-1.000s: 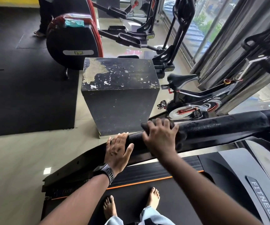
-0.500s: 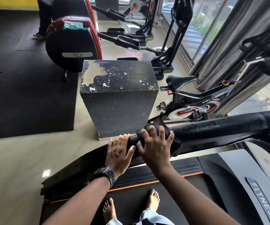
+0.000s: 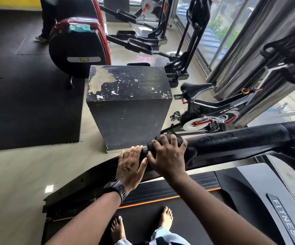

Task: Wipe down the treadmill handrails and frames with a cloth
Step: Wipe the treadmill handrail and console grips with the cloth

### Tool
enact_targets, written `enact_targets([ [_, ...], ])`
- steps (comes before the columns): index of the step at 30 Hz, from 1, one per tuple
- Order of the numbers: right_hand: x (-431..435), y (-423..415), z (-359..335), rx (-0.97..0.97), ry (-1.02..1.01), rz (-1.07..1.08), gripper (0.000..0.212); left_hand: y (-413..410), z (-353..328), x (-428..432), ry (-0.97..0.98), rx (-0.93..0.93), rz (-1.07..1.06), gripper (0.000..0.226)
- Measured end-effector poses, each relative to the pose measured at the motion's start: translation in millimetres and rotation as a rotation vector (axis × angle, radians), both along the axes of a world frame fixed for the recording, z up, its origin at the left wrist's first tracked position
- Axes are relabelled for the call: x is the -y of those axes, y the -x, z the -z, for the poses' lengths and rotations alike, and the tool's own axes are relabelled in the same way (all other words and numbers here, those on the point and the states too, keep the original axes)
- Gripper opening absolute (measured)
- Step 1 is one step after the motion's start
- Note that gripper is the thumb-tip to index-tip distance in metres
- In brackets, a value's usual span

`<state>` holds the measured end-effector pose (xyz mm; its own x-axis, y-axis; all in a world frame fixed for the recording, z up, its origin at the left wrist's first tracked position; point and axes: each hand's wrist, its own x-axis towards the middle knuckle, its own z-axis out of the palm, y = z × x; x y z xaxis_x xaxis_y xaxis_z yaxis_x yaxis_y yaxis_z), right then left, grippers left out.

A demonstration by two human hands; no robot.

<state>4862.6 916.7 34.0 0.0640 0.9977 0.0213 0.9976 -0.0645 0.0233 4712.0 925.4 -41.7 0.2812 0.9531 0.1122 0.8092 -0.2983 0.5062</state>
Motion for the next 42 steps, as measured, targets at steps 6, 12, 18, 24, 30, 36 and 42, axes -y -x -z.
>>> enact_targets([
  [6,-49,-45,-27,-0.086,0.24,0.127,0.049,-4,-4,-1,0.002,0.007,0.007,0.058],
  [12,9,-11,0,-0.006,-0.02,0.029,0.043,-8,-5,-3,-0.009,0.009,0.031,0.056],
  [18,-47,-52,-25,-0.058,0.232,0.081,0.049,-11,-9,-2,-0.001,0.021,0.029,0.057],
  [24,17,-18,5,0.015,-0.072,0.122,0.043,-13,-7,-3,-0.032,0.022,0.032,0.053],
  [30,-42,-50,-23,-0.039,0.205,-0.028,0.05,-24,-15,-2,-0.011,0.041,0.065,0.059],
  [36,11,-29,-3,-0.002,-0.057,0.167,0.042,-28,-14,-3,-0.024,0.032,0.053,0.055],
  [42,-38,-49,-27,-0.05,0.214,-0.062,0.046,-32,-13,-3,-0.037,0.031,0.041,0.054],
])
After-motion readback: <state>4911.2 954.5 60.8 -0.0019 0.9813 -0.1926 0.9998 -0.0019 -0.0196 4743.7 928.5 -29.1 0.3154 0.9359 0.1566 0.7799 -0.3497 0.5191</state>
